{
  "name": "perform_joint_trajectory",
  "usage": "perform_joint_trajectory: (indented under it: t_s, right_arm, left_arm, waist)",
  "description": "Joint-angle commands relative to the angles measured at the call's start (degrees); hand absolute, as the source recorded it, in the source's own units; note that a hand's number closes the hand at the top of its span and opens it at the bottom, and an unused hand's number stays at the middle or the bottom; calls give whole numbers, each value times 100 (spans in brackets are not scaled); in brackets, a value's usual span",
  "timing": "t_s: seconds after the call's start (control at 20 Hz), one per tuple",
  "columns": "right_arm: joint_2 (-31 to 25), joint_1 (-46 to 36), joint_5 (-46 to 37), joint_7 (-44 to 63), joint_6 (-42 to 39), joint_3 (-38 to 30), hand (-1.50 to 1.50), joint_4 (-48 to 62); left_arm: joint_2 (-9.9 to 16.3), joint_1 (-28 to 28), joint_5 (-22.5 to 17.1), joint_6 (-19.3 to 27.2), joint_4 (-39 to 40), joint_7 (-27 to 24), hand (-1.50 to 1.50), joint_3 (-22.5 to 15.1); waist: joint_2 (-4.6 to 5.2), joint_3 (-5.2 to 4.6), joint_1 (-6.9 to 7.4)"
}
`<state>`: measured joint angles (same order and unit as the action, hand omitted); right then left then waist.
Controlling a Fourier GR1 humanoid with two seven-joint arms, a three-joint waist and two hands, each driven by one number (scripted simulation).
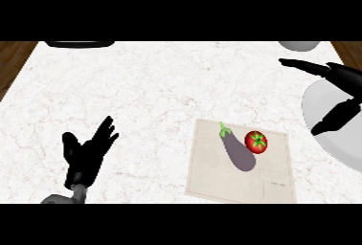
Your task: Pick the tomato from the placemat and place it in the plate
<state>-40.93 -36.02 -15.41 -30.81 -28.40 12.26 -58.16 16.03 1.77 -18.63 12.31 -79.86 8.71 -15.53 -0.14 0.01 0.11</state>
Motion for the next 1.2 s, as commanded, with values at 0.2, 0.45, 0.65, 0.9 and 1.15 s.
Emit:
perform_joint_trajectory:
  t_s: [0.2,0.45,0.65,0.9,1.15]
  right_arm:
    - [478,895,-608,878,257,145,-150,-1375]
    - [822,967,-1194,1275,235,294,-150,-1429]
    - [964,1192,-1467,1045,74,304,-150,-1272]
    - [1287,1624,-1710,1188,71,159,-150,-1746]
    - [1341,1542,-2274,927,277,35,-150,-1576]
  left_arm:
    - [-370,55,315,210,-25,242,0,-15]
    - [-140,-94,140,-387,146,50,0,353]
    - [-333,-208,370,-296,-2,91,0,256]
    - [-280,-110,315,-687,244,-4,0,639]
    - [-555,-334,732,-435,-58,18,0,471]
  waist:
    - [2,-3,-39]
    - [11,-3,-3]
    - [15,-1,11]
    - [12,-2,-12]
    - [14,-1,9]
